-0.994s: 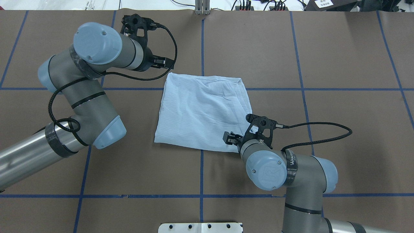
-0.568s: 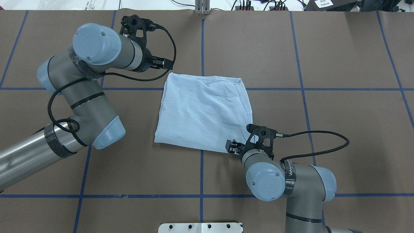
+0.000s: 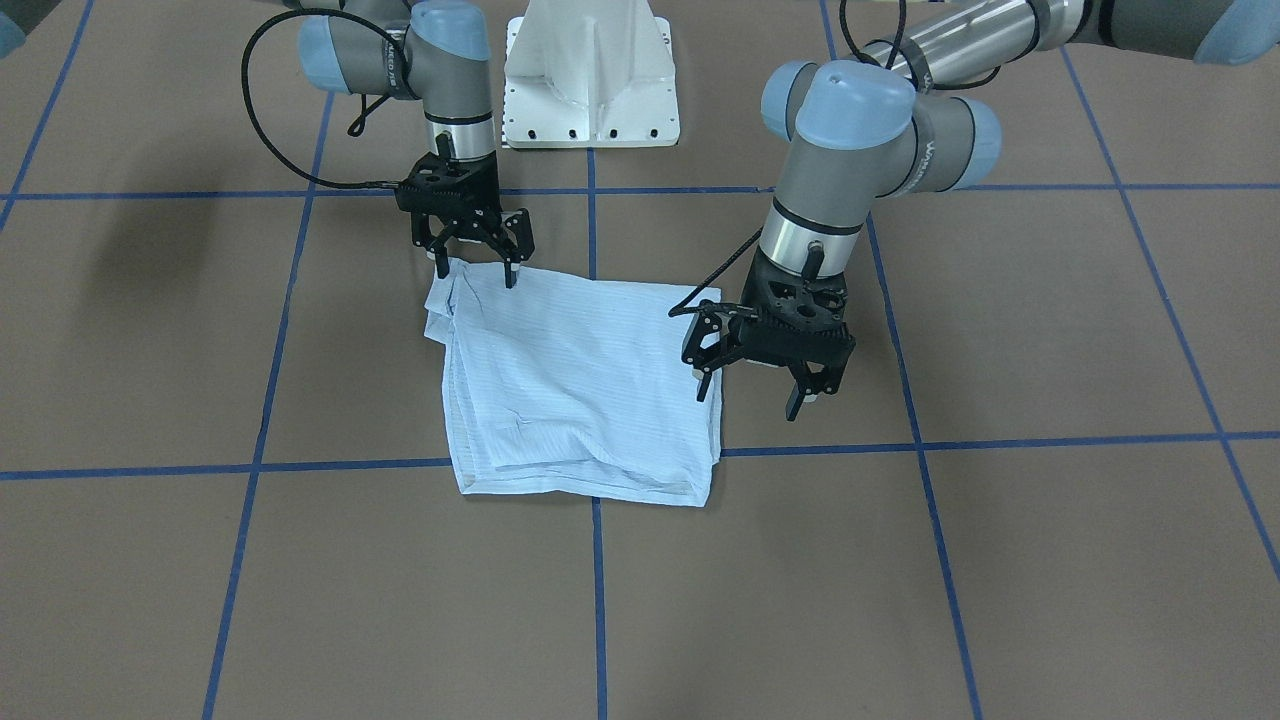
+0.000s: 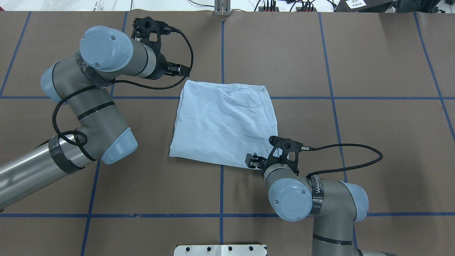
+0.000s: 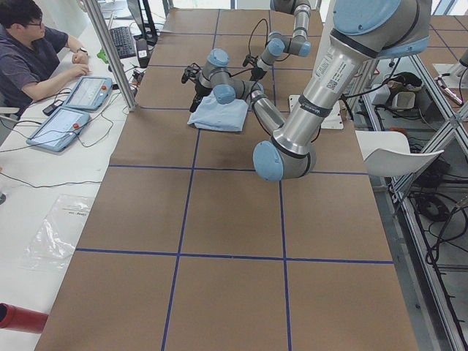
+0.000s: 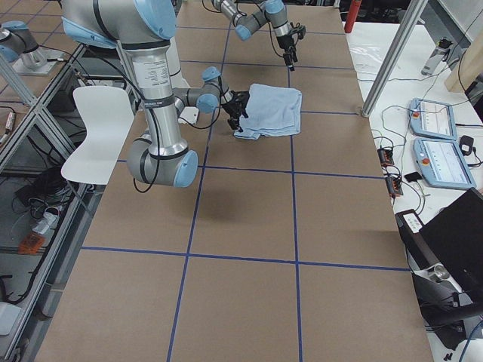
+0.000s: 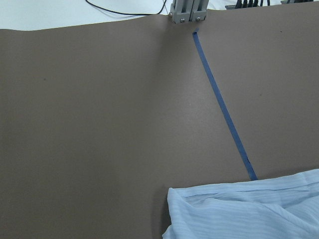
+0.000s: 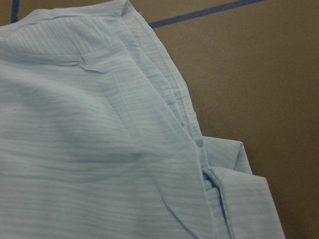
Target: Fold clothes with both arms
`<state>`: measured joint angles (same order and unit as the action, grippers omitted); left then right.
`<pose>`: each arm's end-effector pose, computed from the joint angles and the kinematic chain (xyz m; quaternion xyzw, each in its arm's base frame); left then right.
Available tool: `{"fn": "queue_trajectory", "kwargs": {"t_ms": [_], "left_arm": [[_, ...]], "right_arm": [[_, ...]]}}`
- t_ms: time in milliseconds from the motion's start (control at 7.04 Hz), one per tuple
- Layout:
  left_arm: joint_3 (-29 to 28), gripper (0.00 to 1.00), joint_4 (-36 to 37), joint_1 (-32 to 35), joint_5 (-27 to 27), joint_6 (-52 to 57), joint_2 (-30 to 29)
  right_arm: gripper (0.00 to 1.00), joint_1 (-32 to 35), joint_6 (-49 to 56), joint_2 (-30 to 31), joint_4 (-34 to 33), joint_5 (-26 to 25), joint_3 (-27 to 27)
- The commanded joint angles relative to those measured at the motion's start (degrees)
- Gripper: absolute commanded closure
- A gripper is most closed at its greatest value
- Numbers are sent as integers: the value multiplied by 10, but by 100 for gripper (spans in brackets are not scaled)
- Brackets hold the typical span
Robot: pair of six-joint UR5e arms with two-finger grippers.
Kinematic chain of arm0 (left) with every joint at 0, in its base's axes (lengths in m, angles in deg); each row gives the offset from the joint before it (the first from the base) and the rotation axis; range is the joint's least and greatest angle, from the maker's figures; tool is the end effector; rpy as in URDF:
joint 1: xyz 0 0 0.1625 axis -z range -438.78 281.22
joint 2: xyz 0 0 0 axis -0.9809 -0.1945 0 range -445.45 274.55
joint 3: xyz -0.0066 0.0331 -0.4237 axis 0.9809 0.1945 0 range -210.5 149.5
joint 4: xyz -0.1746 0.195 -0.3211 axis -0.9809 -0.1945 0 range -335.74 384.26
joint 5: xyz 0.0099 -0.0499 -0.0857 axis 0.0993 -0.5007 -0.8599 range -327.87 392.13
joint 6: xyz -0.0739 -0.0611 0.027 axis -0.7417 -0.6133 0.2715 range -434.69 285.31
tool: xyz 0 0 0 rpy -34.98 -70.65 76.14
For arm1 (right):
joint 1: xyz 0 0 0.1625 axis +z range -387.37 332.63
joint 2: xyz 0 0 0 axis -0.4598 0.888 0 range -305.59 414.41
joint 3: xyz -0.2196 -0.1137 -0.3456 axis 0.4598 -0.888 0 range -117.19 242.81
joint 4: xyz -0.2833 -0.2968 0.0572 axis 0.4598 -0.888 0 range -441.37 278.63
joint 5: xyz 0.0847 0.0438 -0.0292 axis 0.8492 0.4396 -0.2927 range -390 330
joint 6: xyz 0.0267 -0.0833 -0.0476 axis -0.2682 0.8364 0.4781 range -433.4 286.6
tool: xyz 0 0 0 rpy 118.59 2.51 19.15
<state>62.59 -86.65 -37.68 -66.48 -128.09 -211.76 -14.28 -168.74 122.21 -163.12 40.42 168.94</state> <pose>0.4418 -0.5427 0.2182 0.2636 0.4308 0.0038 0.8631 -0.5514 -0.2994 0.3047 0.1821 -0.3782 0.2114 0.8826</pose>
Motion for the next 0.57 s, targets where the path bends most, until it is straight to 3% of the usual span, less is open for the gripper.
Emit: {"fn": "queue_trajectory", "kwargs": {"t_ms": [0, 426], "left_arm": [[1, 0, -1, -1, 0, 0, 1], [11, 0, -2, -3, -2, 1, 16]], "right_arm": [[0, 36, 67, 1, -15, 47, 40], [0, 177, 222, 14, -43, 224, 79]]}}
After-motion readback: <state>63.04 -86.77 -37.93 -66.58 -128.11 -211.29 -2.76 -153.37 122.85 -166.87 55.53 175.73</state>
